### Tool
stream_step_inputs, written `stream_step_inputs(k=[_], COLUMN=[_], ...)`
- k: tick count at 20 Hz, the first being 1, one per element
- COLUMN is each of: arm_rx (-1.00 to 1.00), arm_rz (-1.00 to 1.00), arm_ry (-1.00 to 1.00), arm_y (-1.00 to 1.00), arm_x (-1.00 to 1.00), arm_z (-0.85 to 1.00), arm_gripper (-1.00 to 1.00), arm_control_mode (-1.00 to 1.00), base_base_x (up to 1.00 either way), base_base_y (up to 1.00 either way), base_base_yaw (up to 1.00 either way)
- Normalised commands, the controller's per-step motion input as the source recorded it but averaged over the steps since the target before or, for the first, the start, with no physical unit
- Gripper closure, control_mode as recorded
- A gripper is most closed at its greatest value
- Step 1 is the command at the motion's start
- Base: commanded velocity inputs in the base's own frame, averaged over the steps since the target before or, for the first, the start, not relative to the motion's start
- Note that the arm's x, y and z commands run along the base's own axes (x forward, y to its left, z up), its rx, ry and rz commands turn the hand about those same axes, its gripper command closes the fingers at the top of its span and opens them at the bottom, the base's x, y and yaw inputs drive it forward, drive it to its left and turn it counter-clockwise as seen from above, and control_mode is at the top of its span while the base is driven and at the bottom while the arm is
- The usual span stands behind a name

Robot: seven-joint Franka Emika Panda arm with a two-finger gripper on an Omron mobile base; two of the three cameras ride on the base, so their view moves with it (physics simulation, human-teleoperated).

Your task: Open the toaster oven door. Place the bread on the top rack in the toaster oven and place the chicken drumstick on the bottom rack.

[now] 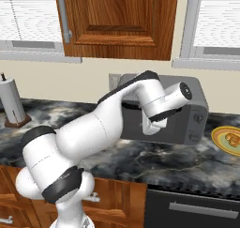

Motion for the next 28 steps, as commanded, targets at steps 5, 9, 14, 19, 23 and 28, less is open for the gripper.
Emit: stream_step_inputs(k=[5,9,14,19,23,28], arm_rx=[0.06,0.02,0.0,-0.02,-0.07,-0.15], arm_rz=[-0.06,-0.06,-0.01,-0.01,0.0,0.0], arm_ry=[0.11,-0.05,-0.07,-0.03,-0.05,-0.03], arm_y=[-0.17,-0.17,-0.04,0.0,0.01,0.02], arm_x=[0.34,0.23,0.34,0.4,0.27,0.09], arm_z=[-0.15,-0.09,-0.2,-0.32,-0.42,-0.73], arm_gripper=[-1.0,-1.0,-1.0,-1.0,-1.0,-1.0], arm_control_mode=[-1.0,-1.0,-1.0,-1.0,-1.0,-1.0], base_base_x=[0.0,0.0,0.0,0.0,0.0,0.0], base_base_y=[0.0,0.0,0.0,0.0,0.0,0.0], base_base_yaw=[0.0,0.0,0.0,0.0,0.0,0.0])
